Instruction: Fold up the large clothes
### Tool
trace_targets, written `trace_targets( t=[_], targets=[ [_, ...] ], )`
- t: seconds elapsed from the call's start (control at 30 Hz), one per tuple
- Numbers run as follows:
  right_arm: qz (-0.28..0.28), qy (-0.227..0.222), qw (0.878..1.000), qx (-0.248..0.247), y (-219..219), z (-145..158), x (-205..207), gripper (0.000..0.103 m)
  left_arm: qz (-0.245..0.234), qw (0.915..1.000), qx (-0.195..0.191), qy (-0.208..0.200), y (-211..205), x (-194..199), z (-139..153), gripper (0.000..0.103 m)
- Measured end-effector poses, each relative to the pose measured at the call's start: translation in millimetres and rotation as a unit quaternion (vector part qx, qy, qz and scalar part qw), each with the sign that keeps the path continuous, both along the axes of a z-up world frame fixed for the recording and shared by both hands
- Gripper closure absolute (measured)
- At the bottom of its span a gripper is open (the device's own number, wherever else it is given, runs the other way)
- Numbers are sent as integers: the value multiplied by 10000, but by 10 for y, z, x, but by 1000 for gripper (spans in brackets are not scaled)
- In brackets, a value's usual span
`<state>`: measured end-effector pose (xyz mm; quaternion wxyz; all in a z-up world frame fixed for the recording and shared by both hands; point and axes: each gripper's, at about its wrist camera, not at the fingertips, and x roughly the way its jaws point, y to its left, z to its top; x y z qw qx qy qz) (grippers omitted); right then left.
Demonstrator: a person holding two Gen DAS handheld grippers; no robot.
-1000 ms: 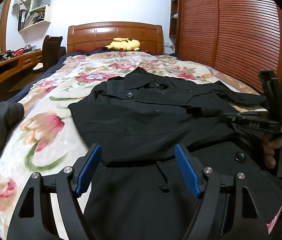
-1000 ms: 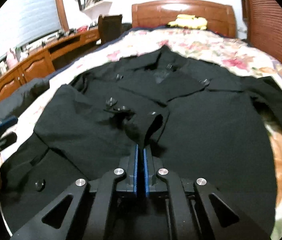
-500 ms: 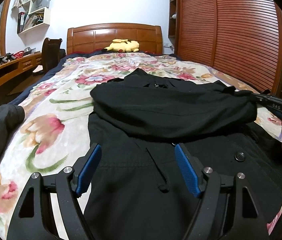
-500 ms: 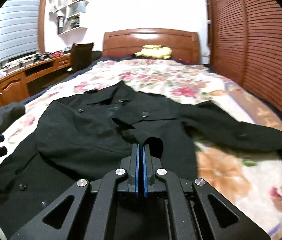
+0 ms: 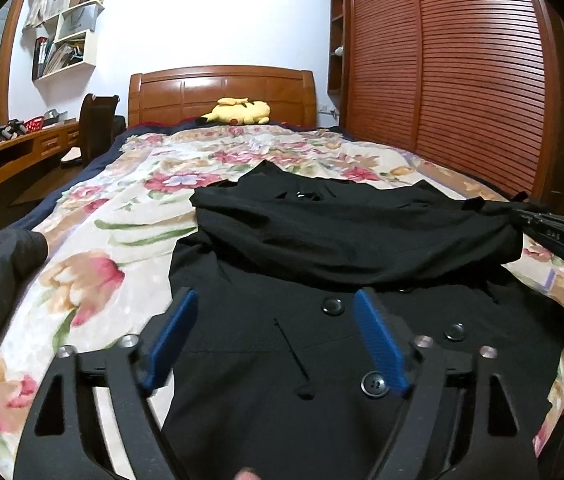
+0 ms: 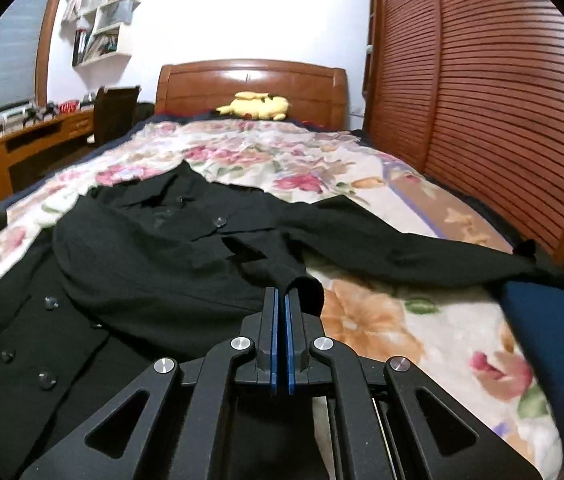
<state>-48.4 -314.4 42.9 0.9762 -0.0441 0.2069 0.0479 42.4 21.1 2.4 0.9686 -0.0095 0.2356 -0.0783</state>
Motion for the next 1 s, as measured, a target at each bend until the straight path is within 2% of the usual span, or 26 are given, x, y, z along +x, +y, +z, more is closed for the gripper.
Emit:
trace_targets(
  t=[0.03, 0.23, 0.5, 0.53, 0.6, 0.67, 0.7, 0.87, 1.0],
  targets=[
    [37, 10, 10000, 46, 5, -11, -53, 100, -36, 10000, -26, -34, -6, -15, 9, 0],
    [-13, 38, 10000, 17, 31, -108, -332, 100, -25, 9999, -87, -107, -2, -15, 41, 0],
    [167, 157, 9997, 119, -55, -151, -388, 100, 51, 9998, -169, -30, 41, 41, 20, 0],
    [194, 158, 9996, 121, -42, -141, -385, 96, 45, 9998, -178, -38, 36, 33, 24, 0],
    [214, 146, 9996, 122, -46, -126, -371, 81, 34, 9998, -173, -57, 21, 12, 32, 0],
    [201, 101, 9996, 164, -63, -131, -378, 46, 19, 9998, -166, -83, 6, -9, 43, 0],
    [215, 86, 9995, 215, -81, -132, -380, 41, 8, 9998, -167, -93, -3, -15, 48, 0],
    [393, 155, 9978, 503, -164, -133, -377, 38, -50, 9996, -191, -177, -51, -30, 93, 0],
    [294, 350, 9983, 356, -128, -165, -309, 38, -106, 9996, -189, -204, -103, -4, 104, 0]
  ],
)
